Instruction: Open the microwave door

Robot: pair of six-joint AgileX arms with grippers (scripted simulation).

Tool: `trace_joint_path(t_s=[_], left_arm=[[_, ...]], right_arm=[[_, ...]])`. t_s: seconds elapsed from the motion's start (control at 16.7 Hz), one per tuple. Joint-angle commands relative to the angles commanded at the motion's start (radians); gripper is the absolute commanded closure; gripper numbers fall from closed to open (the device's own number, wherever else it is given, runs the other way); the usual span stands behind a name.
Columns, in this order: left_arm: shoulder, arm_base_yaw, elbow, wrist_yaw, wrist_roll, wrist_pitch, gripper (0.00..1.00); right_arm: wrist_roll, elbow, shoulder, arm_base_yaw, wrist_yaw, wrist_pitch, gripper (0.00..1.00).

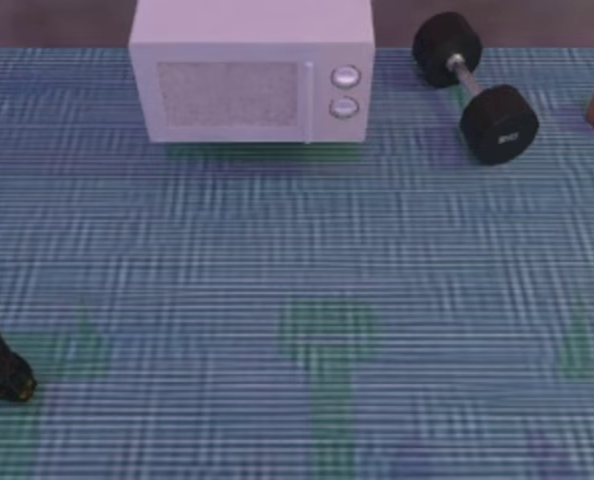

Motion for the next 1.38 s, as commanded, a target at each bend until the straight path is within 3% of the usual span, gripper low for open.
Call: trace_joint_path(t_s=[0.3, 0.54, 1.38], left_arm=[[0.041, -0.013, 0.055, -0.004, -0.013, -0.021, 0.0], [0.207, -0.061, 0.265, -0.025, -0.06, -0.11, 0.0], [1.403, -0.376, 1.588, -0.178, -0.344, -0.773, 0.0]], right_arm=[[0.0, 0.0, 0.0, 0.0, 0.0, 0.0, 0.0], [0.0, 0.0, 0.0, 0.0, 0.0, 0.0, 0.0], [0.0, 0.0, 0.0, 0.0, 0.0, 0.0, 0.0]])
